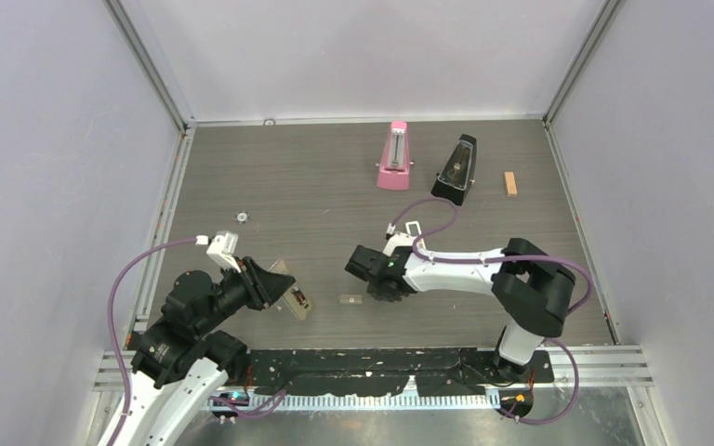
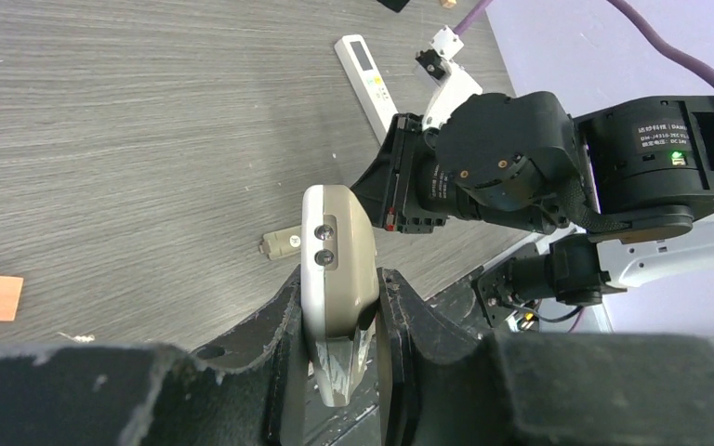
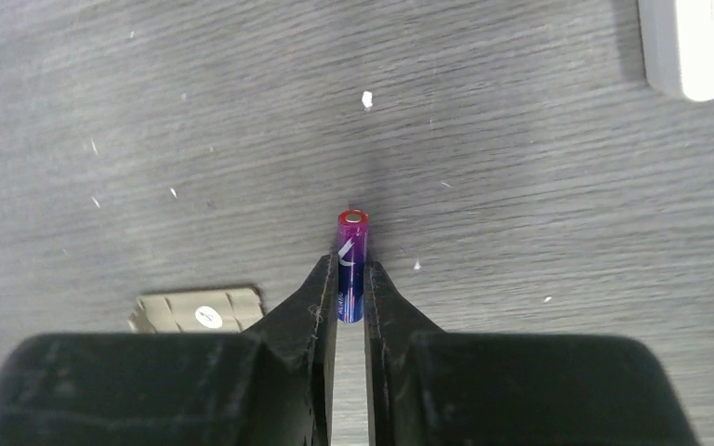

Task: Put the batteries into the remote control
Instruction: Pick up the battery from the center of the board, then load the battery into the remote control.

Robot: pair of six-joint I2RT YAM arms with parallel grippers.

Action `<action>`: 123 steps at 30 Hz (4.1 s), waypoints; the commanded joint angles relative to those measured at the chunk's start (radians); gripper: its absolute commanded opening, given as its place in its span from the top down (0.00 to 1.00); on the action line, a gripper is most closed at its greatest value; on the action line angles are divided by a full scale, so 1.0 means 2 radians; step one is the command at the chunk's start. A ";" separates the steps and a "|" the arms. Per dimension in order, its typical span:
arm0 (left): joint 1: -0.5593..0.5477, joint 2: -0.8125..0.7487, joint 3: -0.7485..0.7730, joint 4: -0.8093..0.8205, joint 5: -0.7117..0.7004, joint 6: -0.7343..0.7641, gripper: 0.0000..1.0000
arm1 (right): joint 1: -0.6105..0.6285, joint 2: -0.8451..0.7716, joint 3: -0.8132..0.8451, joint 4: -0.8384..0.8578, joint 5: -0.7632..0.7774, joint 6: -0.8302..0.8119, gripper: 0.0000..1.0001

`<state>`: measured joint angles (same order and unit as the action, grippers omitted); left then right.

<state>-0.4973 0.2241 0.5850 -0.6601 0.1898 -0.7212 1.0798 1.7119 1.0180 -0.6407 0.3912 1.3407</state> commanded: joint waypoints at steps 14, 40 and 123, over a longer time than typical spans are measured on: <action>0.000 0.042 -0.072 0.196 0.142 -0.061 1.00 | 0.010 -0.290 -0.099 0.168 -0.205 -0.473 0.95; -0.001 0.036 -0.228 0.503 0.138 -0.232 1.00 | 0.149 -0.192 0.155 -0.043 -0.086 -0.477 0.95; -0.001 -0.033 -0.238 0.538 0.080 -0.421 1.00 | 0.145 -0.399 -0.072 0.237 0.005 -0.200 0.18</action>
<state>-0.4973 0.1749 0.0792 0.3099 0.3981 -1.4929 1.3720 1.0000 1.0042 -0.4618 0.3592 0.7536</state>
